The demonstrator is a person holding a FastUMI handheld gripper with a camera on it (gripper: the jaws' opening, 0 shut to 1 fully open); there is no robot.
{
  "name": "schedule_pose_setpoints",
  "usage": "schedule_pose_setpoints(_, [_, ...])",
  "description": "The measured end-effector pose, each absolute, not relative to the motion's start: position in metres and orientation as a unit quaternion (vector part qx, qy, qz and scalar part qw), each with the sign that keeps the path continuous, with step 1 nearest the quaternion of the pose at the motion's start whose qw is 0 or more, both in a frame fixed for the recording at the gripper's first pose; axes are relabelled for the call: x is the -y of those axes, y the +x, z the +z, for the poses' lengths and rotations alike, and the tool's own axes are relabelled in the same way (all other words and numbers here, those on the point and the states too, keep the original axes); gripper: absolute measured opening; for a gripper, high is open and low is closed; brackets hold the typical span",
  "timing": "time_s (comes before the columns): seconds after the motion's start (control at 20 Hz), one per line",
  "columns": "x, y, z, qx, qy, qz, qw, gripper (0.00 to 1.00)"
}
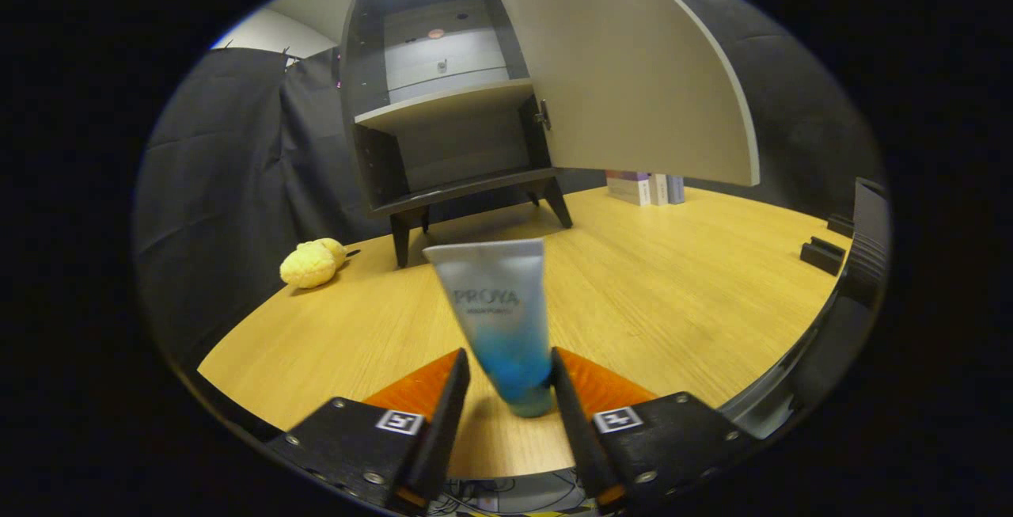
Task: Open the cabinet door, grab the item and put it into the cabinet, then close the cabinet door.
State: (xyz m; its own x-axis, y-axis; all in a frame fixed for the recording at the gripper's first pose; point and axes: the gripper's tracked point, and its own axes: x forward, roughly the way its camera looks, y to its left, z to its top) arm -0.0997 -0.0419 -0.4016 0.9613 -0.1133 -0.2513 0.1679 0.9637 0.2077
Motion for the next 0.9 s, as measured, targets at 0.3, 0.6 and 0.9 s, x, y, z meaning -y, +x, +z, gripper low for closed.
schedule_pose_setpoints(0.3, [0.041, -0.095, -0.402, -0.135, 0.109, -0.056, 0.983, 0.43])
schedule_pose_setpoints(0.6, [0.036, -0.094, -0.383, -0.131, 0.100, -0.043, 0.985, 0.43])
schedule_pose_setpoints(0.9, [0.031, -0.088, -0.319, -0.134, 0.107, -0.026, 0.985, 0.43])
